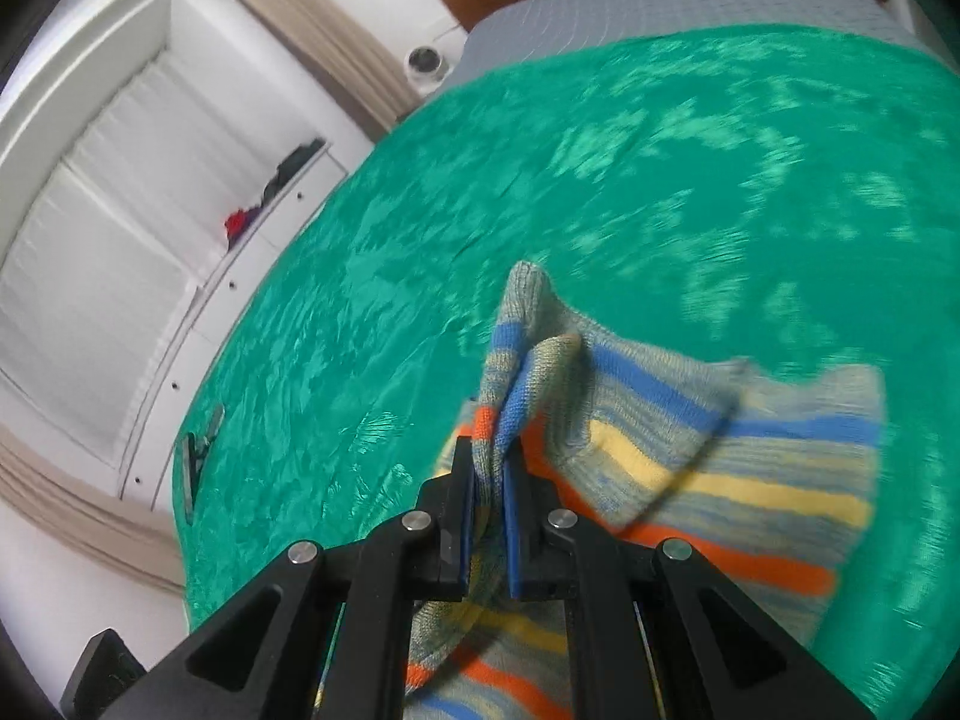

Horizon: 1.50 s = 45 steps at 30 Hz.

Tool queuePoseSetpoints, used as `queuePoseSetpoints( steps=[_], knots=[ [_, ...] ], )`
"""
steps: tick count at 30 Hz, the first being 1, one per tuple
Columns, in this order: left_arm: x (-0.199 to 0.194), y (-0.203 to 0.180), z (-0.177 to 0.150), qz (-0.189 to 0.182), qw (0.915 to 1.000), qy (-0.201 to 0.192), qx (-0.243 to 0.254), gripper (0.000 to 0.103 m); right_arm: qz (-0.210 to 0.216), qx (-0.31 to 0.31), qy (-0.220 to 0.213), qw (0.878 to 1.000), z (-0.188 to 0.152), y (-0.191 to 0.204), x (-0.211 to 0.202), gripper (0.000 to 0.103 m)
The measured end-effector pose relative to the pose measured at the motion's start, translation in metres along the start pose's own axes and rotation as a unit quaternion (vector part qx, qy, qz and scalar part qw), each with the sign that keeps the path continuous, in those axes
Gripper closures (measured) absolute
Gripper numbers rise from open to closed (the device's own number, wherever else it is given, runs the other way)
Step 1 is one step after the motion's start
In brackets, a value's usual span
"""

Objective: Fold small clothes

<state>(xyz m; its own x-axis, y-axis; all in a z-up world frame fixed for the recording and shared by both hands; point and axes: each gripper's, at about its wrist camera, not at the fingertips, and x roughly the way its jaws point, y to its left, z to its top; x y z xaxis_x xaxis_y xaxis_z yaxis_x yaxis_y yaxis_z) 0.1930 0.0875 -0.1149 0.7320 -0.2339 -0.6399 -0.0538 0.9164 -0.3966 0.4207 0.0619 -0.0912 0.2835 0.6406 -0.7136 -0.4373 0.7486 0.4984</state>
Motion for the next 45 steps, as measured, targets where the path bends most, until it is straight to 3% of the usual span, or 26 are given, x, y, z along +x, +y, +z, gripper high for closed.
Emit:
queuePoseSetpoints(
  steps=[2,3,4,5,8,12,15,17,19,21,22,26,29,34,45],
  knots=[
    [0.005,0.006,-0.001,0.019,0.9997,0.017,-0.004,0.079,-0.003,0.002,0.013,1.0,-0.002,0.004,0.02,0.087],
    [0.005,0.01,-0.001,0.034,0.9991,0.024,-0.007,0.073,0.001,0.013,0.015,1.0,-0.003,0.004,0.026,0.079],
    [0.002,0.014,-0.002,0.042,0.9988,0.024,-0.01,0.06,0.006,0.02,0.012,1.0,-0.005,0.002,0.025,0.072],
    [0.0,0.016,-0.002,0.04,0.9989,0.019,-0.014,0.048,0.017,0.028,0.0,0.999,-0.008,0.001,0.019,0.056],
    [-0.014,0.015,0.0,0.027,0.9996,-0.001,-0.011,0.032,0.016,0.018,-0.029,0.999,-0.016,-0.004,-0.012,0.052],
    [0.002,-0.004,0.013,0.023,0.9993,0.012,0.026,0.029,-0.024,-0.054,-0.03,0.998,-0.039,0.005,-0.055,0.052],
    [0.023,0.001,0.015,0.084,0.9956,0.037,0.018,0.031,-0.037,-0.11,-0.017,0.993,-0.081,0.016,-0.08,0.05],
    [0.032,0.016,0.011,0.119,0.9908,0.063,-0.007,0.04,-0.049,-0.127,0.002,0.991,-0.118,0.014,-0.085,0.045],
    [0.029,0.026,0.003,0.12,0.9903,0.067,-0.022,0.04,-0.088,-0.148,0.031,0.985,-0.154,0.009,-0.078,0.045],
    [0.02,0.026,0.0,0.142,0.9877,0.065,-0.01,0.04,-0.134,-0.185,0.032,0.973,-0.181,0.012,-0.079,0.045],
    [0.015,0.025,0.0,0.149,0.9867,0.065,-0.003,0.04,-0.153,-0.185,0.033,0.97,-0.19,0.011,-0.082,0.045],
    [-0.008,0.024,-0.002,0.159,0.9853,0.061,0.009,0.037,-0.164,-0.135,0.02,0.977,-0.208,0.007,-0.107,0.045],
    [-0.025,0.018,-0.01,0.149,0.9868,0.057,0.024,0.024,-0.201,-0.137,0.003,0.97,-0.22,0.018,-0.127,0.043],
    [-0.046,0.0,-0.031,0.143,0.9863,0.059,0.058,0.014,-0.266,-0.133,-0.005,0.955,-0.24,0.035,-0.148,0.033],
    [-0.048,-0.021,-0.059,0.141,0.9836,0.072,0.086,0.013,-0.327,-0.126,-0.01,0.936,-0.269,0.048,-0.166,0.031]
  ],
)
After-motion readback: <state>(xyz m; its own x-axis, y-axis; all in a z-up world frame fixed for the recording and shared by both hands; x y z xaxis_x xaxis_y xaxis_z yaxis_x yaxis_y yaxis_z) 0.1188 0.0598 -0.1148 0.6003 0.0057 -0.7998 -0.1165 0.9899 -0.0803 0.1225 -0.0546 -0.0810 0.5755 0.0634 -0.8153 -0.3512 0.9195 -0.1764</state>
